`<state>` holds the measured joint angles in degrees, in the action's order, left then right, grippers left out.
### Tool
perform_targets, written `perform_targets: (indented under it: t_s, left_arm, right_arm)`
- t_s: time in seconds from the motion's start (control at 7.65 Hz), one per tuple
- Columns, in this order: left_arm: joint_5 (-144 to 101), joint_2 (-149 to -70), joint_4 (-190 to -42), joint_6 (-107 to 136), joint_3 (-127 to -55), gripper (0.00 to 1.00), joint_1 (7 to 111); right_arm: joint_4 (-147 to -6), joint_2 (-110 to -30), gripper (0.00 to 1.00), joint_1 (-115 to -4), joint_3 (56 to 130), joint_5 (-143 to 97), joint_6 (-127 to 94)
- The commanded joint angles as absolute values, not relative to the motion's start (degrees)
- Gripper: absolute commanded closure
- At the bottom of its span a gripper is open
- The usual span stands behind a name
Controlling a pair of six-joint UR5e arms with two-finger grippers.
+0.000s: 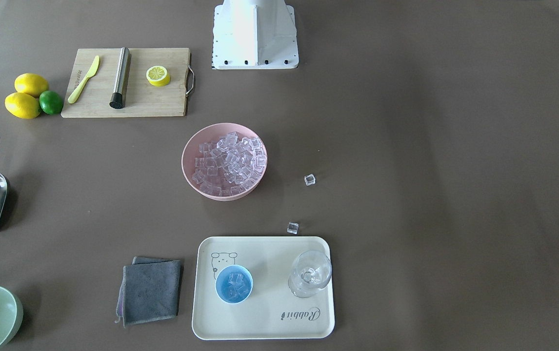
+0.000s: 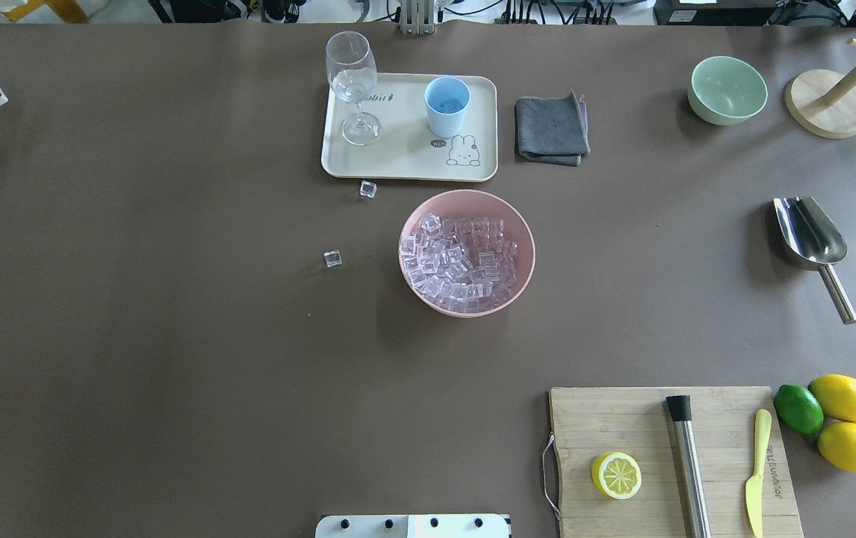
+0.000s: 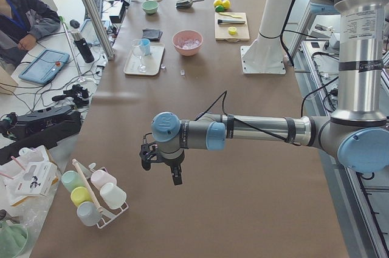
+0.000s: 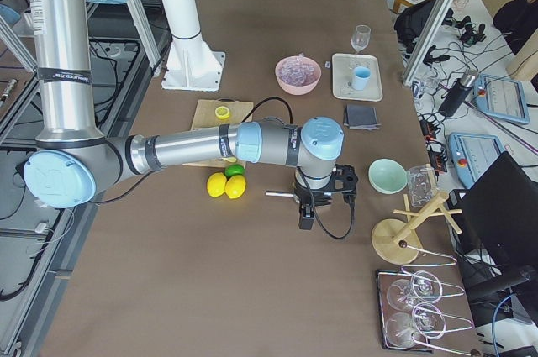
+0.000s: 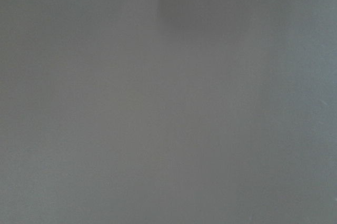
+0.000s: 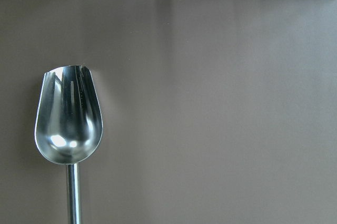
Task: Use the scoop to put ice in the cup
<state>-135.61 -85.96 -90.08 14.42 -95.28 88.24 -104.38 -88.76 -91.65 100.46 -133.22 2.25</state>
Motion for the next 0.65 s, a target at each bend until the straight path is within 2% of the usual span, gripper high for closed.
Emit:
perform_targets:
  t_s: [0.0,0.52]
  left_arm:
    - [-135.6,-86.0,-90.1,14.4,-95.2,0.02,88.2]
    - [-135.7,-86.0,-90.2,14.4,-95.2,0.02,88.1]
  right_arm:
    - [-104.4,-89.8,0.0,-91.7,100.4,-134.3,1.9]
    - [-104.4,-89.9,0.0,-91.7,99.9,-134.4,1.9]
